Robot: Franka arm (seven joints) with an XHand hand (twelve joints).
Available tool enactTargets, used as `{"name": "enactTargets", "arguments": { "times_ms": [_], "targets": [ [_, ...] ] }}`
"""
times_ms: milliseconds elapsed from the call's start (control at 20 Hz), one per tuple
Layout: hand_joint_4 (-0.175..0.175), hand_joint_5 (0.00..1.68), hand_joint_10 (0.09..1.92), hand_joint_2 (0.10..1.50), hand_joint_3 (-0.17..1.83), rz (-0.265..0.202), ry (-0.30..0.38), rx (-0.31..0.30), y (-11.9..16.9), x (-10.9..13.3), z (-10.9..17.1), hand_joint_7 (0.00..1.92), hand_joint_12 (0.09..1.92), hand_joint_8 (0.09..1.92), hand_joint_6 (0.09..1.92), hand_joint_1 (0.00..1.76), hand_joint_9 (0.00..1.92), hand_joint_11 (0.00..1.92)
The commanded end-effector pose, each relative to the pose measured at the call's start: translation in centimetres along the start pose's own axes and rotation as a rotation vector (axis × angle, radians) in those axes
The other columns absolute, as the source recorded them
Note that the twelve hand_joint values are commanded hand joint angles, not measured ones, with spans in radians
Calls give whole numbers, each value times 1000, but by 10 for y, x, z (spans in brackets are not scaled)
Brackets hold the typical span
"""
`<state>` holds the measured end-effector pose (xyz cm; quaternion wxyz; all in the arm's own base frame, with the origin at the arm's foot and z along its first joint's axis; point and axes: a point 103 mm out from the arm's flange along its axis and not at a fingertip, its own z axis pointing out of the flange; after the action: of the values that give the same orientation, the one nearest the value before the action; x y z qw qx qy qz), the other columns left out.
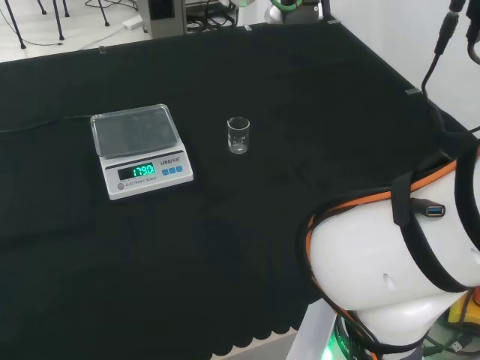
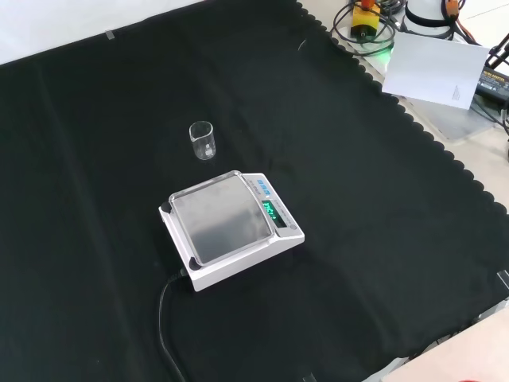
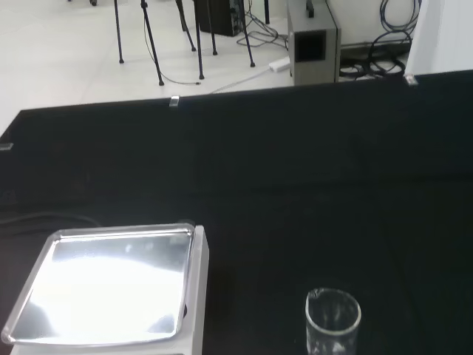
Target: Pick up the beaker.
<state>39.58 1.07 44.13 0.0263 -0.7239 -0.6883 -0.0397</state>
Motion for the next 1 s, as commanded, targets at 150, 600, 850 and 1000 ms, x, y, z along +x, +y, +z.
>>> {"name": "enactTargets", "arguments": {
  "times_ms": [150, 600, 850, 1000],
  "targets": [
    [-53, 737, 707, 780, 616, 14, -41, 131, 20, -3, 60, 676, 1358, 713, 763, 833, 840, 386],
    [-26, 274, 843, 644, 541, 15, -134, 278, 47, 5, 93, 236, 1466, 778, 492, 721, 394, 90],
    [-16, 253, 857, 649, 468, 6, -138, 376, 59, 6, 114, 127, 1467, 739, 290, 675, 254, 17],
    [-10, 226, 860, 656, 436, 0, -157, 389, 63, 8, 125, 51, 1412, 699, 167, 665, 136, 1]
  ]
}}
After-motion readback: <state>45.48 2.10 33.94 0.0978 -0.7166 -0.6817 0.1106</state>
